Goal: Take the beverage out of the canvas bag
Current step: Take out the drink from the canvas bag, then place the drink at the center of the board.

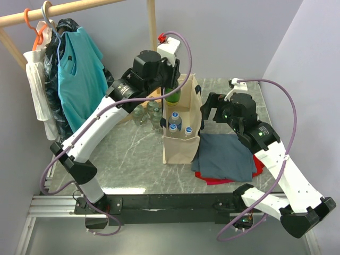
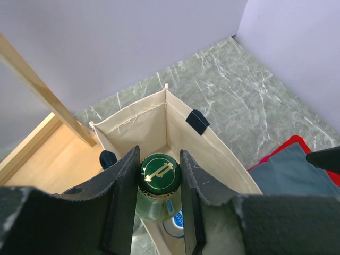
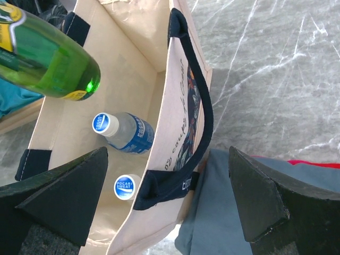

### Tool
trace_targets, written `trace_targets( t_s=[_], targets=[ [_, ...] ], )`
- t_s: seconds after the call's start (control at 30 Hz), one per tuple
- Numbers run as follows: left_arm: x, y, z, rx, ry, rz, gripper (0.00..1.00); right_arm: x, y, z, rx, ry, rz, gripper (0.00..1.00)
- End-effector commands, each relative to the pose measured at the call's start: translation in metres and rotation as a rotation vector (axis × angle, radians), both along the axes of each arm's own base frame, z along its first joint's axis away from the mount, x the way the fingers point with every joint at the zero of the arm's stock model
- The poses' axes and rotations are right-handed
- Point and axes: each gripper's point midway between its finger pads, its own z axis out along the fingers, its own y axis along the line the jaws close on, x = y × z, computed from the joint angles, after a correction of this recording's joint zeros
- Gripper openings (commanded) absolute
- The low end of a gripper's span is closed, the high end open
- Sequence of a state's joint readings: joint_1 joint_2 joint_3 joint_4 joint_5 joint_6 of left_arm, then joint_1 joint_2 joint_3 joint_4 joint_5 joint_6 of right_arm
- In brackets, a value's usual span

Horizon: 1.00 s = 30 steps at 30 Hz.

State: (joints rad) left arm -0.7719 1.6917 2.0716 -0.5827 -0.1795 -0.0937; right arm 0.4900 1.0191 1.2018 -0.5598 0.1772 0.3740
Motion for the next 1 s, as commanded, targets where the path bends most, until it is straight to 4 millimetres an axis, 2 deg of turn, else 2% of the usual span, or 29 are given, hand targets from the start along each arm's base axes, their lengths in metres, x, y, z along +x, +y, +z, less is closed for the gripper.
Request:
trace_targets(
  t_s=[0.0, 0.3, 0.53, 0.7, 0.97],
  targets=[
    [-0.024, 0.028, 0.117, -0.242, -0.269, 0.017, 0.01, 0.005, 0.003, 0.009, 0.027, -0.032, 0.002, 1.0],
    [-0.036, 0.043, 0.132, -0.273, -0.298, 0.028, 0.01, 0.005, 0.006, 0.006, 0.032, -0.026, 0.017, 1.0],
    [-0.044, 0.065, 0.142, -0.281, -0.326, 0.084, 0.01, 0.005, 0.008, 0.005, 0.033, -0.021, 0.028, 1.0],
    [-0.048, 0.077, 0.139, -0.28, -0.326, 0.121, 0.01, 0.006, 0.011, 0.004, 0.038, -0.017, 0.037, 1.0],
    [-0.045, 0.096, 0.117, -0.251, -0.298, 0.213, 0.01, 0.007, 0.016, 0.002, 0.047, -0.01, 0.055, 1.0]
  ],
)
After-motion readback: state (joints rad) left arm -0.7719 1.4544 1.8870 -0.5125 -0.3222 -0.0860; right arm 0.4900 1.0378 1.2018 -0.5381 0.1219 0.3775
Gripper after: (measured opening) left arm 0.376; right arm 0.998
